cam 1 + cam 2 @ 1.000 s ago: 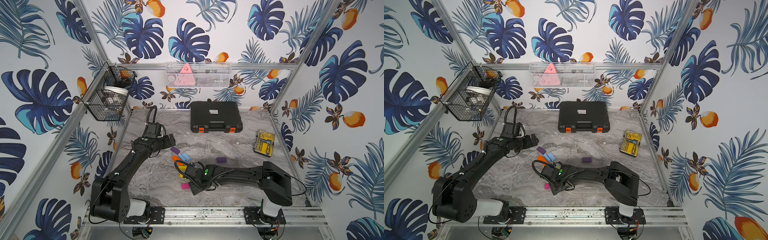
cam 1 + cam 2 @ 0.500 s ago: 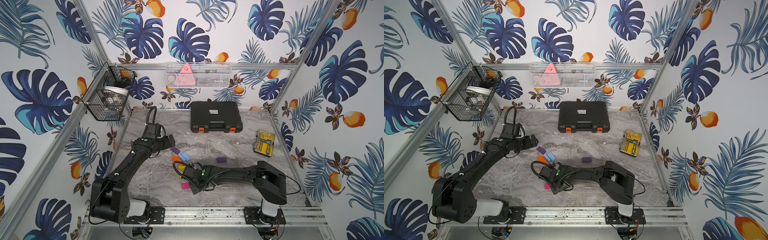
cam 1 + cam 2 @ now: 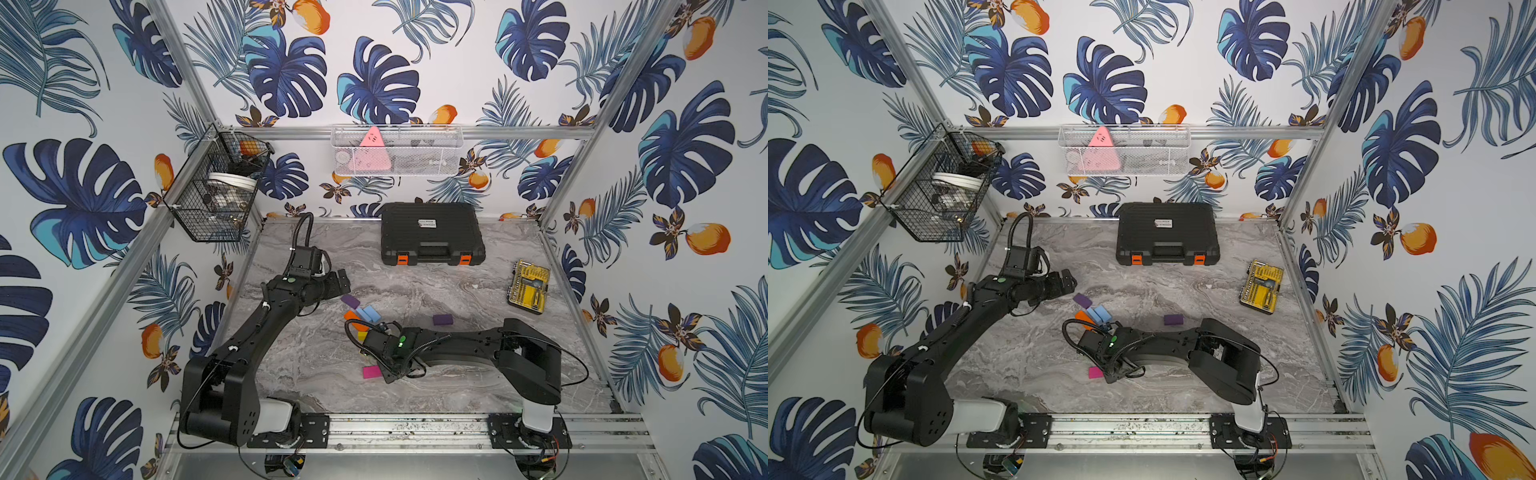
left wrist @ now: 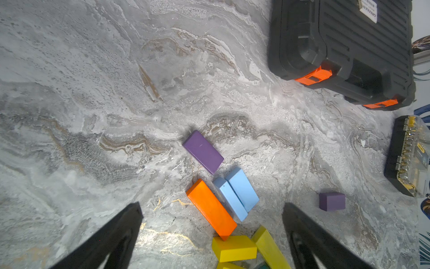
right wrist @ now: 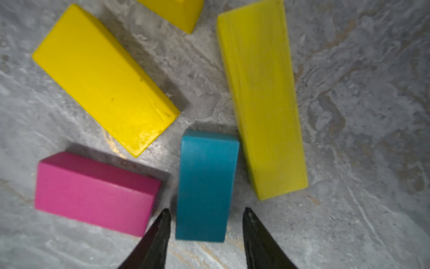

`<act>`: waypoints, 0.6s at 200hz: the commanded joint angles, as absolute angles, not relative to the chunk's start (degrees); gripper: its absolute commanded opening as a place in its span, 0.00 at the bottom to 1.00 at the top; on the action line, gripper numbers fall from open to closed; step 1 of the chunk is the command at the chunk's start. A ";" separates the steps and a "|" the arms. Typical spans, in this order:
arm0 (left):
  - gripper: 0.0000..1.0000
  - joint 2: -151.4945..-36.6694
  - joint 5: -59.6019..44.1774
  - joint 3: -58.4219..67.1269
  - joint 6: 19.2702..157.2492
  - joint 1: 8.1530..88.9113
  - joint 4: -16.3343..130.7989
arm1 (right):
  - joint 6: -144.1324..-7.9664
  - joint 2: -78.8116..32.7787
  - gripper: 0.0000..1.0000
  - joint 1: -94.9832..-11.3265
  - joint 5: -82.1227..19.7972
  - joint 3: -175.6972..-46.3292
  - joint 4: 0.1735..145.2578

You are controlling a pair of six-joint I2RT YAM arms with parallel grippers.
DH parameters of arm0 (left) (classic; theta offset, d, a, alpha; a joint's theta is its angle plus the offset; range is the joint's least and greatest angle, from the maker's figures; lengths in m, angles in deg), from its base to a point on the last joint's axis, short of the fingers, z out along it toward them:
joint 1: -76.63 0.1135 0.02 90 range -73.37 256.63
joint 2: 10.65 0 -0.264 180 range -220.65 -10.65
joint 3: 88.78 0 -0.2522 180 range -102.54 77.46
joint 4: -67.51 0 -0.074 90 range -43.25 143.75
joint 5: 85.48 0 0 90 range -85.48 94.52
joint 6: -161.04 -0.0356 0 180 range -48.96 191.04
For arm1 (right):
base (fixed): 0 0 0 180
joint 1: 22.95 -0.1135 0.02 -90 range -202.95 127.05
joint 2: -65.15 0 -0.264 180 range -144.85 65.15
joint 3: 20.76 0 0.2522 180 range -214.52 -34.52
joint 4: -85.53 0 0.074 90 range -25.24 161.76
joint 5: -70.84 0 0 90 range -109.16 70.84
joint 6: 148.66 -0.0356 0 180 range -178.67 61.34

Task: Assemble the letter c with building blocks
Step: Pick up the building block from the center of the board.

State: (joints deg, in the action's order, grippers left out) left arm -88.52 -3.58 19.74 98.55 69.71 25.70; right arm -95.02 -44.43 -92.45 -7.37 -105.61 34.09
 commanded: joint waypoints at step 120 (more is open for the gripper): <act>0.99 -88.52 -4.53 19.95 100.41 69.86 26.68 | -92.09 -43.96 0.23 -91.67 -11.85 -105.89 36.09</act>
State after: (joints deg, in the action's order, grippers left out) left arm -88.54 -4.21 19.83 99.79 69.76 25.85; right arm -92.47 -45.09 -91.46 -10.13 -106.20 36.19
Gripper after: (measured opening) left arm 0.991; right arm 0.272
